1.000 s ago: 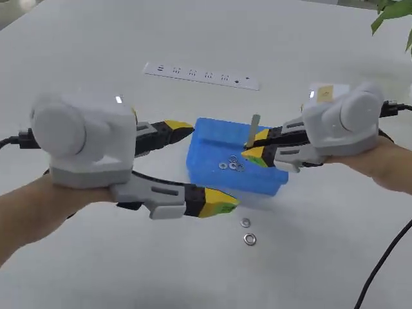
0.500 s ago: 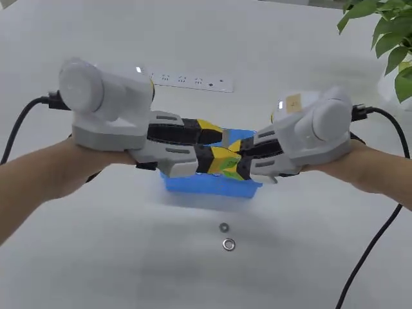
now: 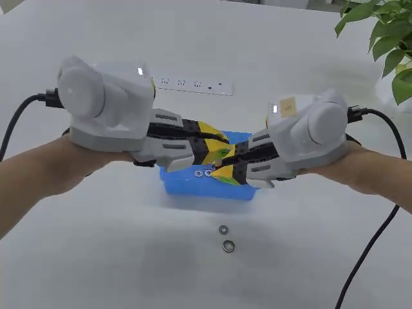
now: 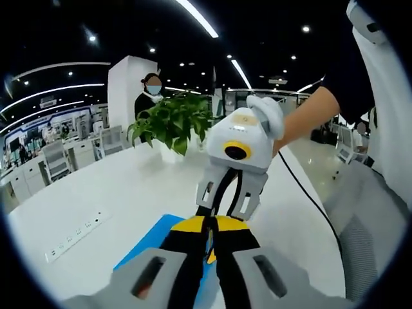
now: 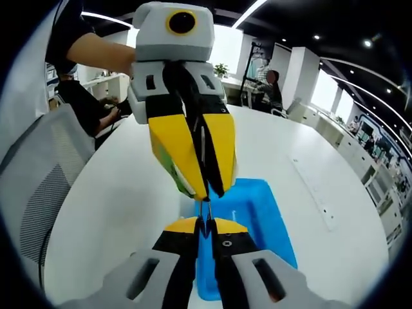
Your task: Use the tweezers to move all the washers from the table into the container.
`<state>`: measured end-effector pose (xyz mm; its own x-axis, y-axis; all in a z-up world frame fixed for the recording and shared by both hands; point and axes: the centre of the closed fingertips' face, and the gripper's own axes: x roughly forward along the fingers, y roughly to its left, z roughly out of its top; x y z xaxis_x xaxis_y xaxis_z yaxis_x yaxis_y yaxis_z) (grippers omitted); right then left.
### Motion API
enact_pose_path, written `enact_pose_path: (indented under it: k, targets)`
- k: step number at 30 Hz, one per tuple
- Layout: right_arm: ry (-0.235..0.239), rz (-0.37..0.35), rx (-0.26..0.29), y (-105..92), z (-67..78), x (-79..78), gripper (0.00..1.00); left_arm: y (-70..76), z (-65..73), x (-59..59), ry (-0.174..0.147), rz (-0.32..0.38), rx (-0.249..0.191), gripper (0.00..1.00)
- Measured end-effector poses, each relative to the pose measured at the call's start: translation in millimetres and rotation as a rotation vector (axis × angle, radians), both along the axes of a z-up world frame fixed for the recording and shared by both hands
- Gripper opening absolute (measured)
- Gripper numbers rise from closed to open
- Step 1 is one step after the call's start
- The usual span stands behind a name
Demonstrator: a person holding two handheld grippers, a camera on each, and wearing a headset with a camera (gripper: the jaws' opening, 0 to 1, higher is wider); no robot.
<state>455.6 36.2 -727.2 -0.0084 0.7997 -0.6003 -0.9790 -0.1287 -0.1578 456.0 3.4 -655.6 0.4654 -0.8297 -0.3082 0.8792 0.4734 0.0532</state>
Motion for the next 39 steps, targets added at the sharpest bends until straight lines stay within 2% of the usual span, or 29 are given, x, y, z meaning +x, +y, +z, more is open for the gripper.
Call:
enact_pose_path:
  k: [1, 3, 8, 12, 14, 17, 20, 23, 28, 30, 35, 39]
  targets:
    - [-0.001, 0.001, 0.000, 0.1, 0.5, -0.6, 0.09, 0.7, 0.8, 0.3, -0.025, -0.003, 0.018, 0.06]
    - [-0.013, 0.004, -0.001, 0.5, 1.9, -0.5, 0.09, 0.2, 2.2, -1.7, -0.034, -0.005, 0.028, 0.06]
    - [-0.043, -0.007, 0.007, 1.5, 7.3, 4.0, 0.10, 0.3, 8.5, -0.4, -0.080, 0.002, 0.056, 0.05]
    - [-0.066, -0.028, 0.016, 0.8, 14.2, 6.8, 0.12, 2.3, 14.1, 2.9, -0.119, 0.017, 0.097, 0.05]
    - [-0.063, -0.047, 0.024, -1.2, 18.0, 8.2, 0.14, 4.0, 19.7, 4.3, -0.130, 0.030, 0.094, 0.05]
    - [-0.076, -0.078, 0.027, -8.6, 20.1, 11.1, 0.23, 6.0, 27.0, 4.9, -0.150, 0.043, 0.098, 0.05]
    - [-0.071, -0.123, 0.035, -18.7, 21.6, 11.5, 0.25, 6.8, 36.2, 1.7, -0.170, 0.047, 0.102, 0.05]
    - [-0.076, -0.177, 0.041, -31.2, 22.4, 11.1, 0.33, 6.9, 43.2, -3.8, -0.185, 0.052, 0.098, 0.05]
    - [-0.080, -0.233, 0.077, -52.6, 27.7, -1.2, 0.41, 3.1, 43.2, -18.8, -0.194, 0.042, 0.103, 0.05]
    - [-0.081, -0.240, 0.080, -61.9, 27.5, -8.9, 0.42, 1.6, 40.4, -24.7, -0.185, 0.045, 0.097, 0.05]
    - [-0.066, -0.257, 0.084, -81.4, 21.9, -26.9, 0.48, -5.0, 33.1, -38.3, -0.170, 0.050, 0.083, 0.05]
    - [-0.043, -0.277, 0.090, -91.8, 15.0, -42.4, 0.58, -11.9, 26.9, -49.2, -0.156, 0.049, 0.064, 0.05]
